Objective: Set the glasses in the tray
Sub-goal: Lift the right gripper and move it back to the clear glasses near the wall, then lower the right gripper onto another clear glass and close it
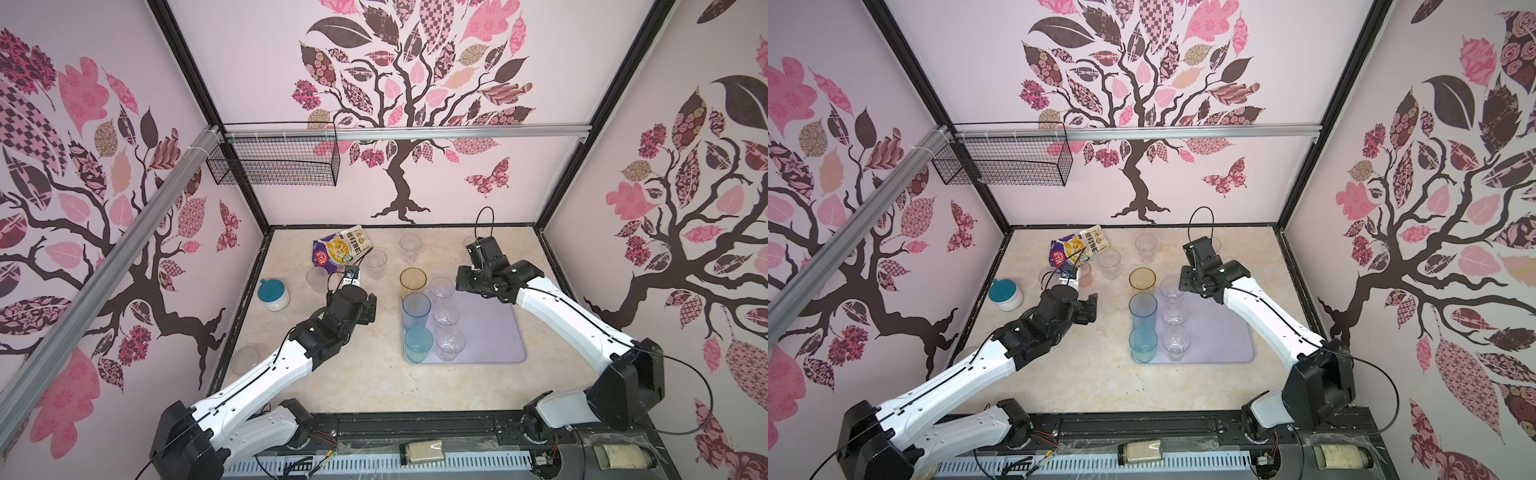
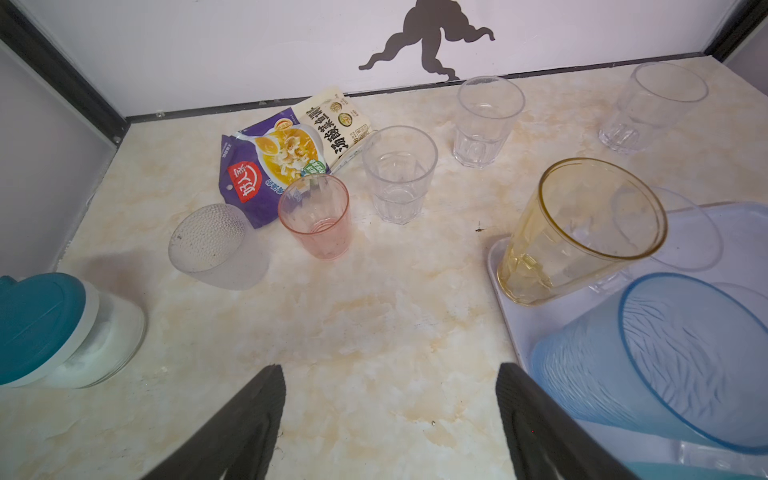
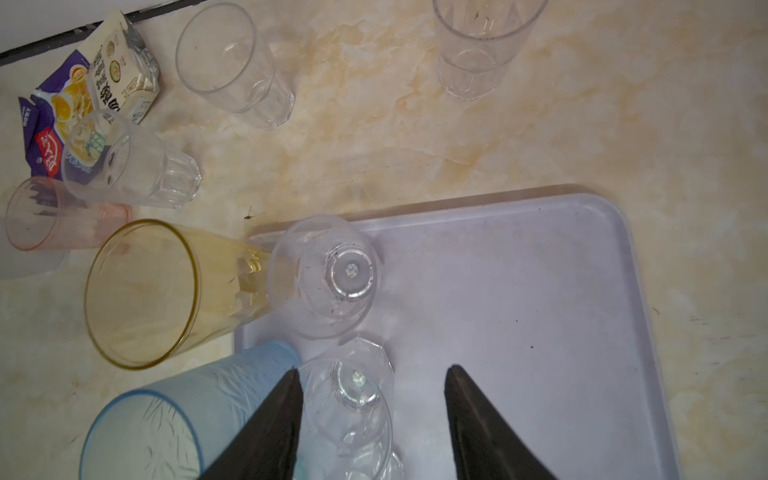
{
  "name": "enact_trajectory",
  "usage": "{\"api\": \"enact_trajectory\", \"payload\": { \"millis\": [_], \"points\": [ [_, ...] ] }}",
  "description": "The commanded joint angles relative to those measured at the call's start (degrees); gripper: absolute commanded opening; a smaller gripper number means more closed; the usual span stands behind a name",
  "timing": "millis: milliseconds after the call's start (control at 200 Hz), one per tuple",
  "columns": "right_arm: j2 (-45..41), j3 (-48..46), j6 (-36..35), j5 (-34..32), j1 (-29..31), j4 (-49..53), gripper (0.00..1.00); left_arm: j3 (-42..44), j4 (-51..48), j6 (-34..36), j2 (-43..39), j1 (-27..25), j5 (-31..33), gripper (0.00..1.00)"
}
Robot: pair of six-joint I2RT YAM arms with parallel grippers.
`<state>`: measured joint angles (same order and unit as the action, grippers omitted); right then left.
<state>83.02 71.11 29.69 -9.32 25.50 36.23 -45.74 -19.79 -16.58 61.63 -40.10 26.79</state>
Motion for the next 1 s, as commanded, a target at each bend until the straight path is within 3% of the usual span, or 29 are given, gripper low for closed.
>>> {"api": "enact_trajectory", "payload": {
  "millis": [0, 155, 360, 535, 830, 995],
  "points": [
    [2.4, -0.1, 3.2, -0.4, -3.7, -6.1, 0.59, -1.0, 1.9, 0.0, 2.1, 0.1, -2.5, 0.84],
    [7.4, 0.7, 5.5, 0.7, -10.3, -11.5, 0.59, 1.2, 3.3, 0.7, 4.8, 0.5, -2.0, 0.85],
    [18.5, 7.0, 7.9, 7.3, -19.1, -13.7, 0.58, 2.2, 4.4, 0.0, 5.7, 0.5, -3.4, 0.84],
    [27.8, 16.2, 7.4, 8.3, -21.6, -11.6, 0.57, 2.6, 5.0, 0.2, 7.1, 0.5, -5.7, 0.84],
    [35.9, 25.3, 8.0, 9.2, -22.4, -10.9, 0.56, 2.8, 5.5, 1.1, 9.4, 0.5, -7.0, 0.84],
    [39.7, 29.6, 7.6, 9.0, -22.5, -9.5, 0.5, 3.0, 5.6, 1.2, 10.0, 0.5, -6.8, 0.84]
  ]
}}
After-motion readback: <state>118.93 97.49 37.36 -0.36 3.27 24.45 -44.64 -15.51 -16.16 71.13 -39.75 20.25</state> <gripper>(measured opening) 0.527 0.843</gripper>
